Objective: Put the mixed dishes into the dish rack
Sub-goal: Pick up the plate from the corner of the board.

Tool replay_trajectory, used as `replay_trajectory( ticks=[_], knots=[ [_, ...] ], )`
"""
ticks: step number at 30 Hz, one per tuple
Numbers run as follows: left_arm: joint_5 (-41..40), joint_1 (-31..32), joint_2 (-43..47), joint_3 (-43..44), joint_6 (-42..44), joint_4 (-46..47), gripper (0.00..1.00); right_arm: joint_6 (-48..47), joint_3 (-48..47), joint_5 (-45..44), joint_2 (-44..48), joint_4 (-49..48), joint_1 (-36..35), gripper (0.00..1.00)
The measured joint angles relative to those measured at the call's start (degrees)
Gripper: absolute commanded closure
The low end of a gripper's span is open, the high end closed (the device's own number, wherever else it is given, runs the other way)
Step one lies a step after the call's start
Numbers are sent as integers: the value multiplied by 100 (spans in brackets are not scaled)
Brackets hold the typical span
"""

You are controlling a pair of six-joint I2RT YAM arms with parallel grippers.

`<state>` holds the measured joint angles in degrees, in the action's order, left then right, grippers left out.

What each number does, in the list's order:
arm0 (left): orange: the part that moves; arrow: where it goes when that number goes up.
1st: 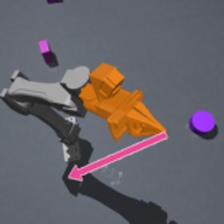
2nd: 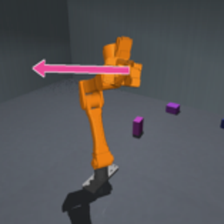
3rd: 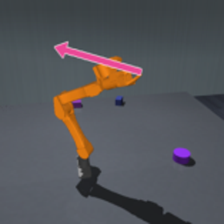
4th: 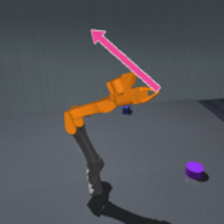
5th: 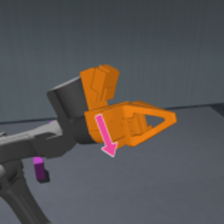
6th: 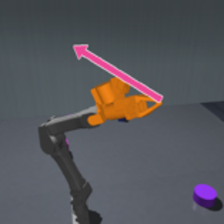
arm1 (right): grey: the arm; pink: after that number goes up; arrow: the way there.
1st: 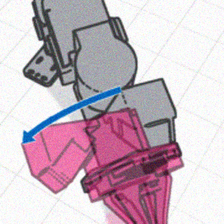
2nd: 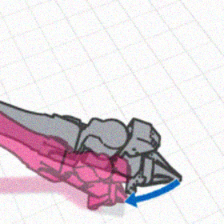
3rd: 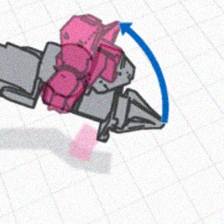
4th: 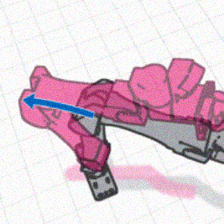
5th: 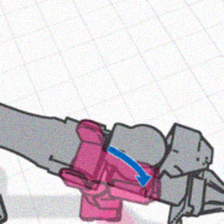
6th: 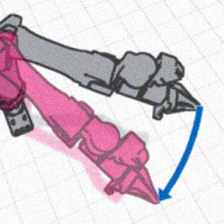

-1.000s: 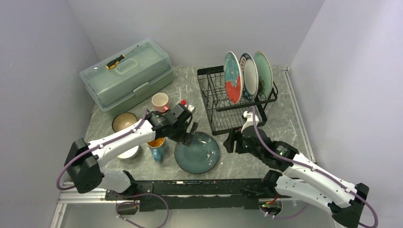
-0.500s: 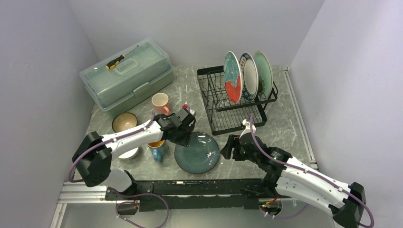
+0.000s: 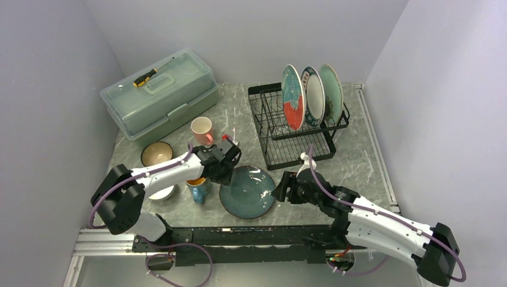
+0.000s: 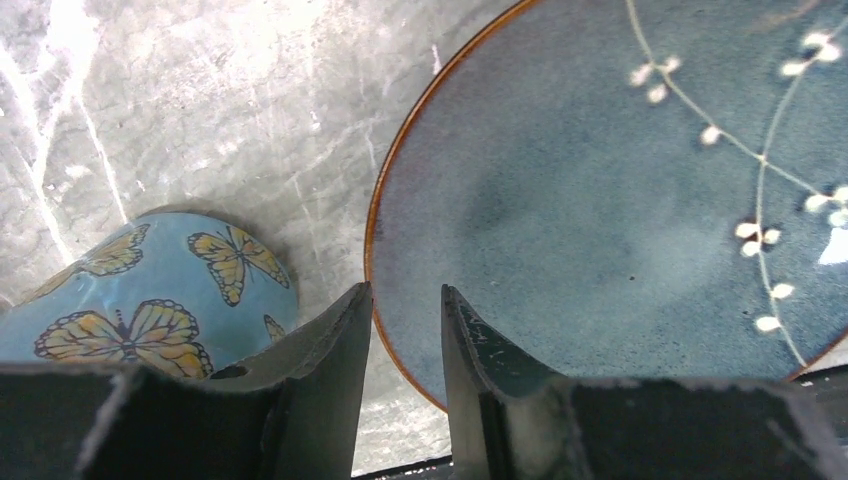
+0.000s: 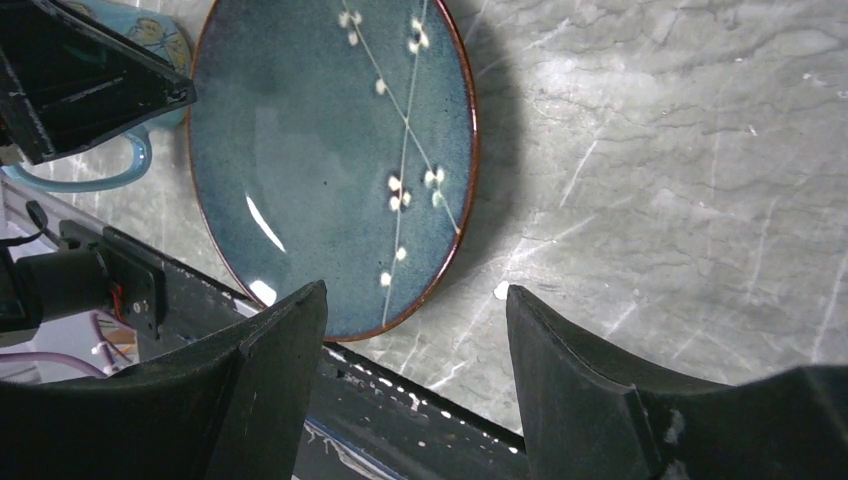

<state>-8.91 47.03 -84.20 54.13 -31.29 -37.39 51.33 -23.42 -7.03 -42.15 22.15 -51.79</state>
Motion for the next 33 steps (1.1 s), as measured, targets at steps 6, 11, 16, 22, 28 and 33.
replay_trajectory(
  ticks=[6, 11, 16, 22, 28, 33],
  knots=[
    [4, -162, 0, -164, -11, 59, 67, 105, 70, 116, -155, -273, 0, 32],
    [22, -273, 0, -240, -83, 146, 70, 179, 188, 120, -278, -380, 0, 32],
    [87, -306, 0, -367, -122, 330, 77, 238, 299, 142, -361, -431, 0, 32],
    [120, -337, 2, -463, -138, 404, 87, 291, 319, 160, -433, -501, 0, 32],
    [120, -337, 46, -505, -144, 442, 95, 332, 352, 160, -479, -588, 0, 33],
    [125, -337, 114, -581, -157, 514, 98, 378, 433, 164, -579, -656, 0, 33]
  ],
)
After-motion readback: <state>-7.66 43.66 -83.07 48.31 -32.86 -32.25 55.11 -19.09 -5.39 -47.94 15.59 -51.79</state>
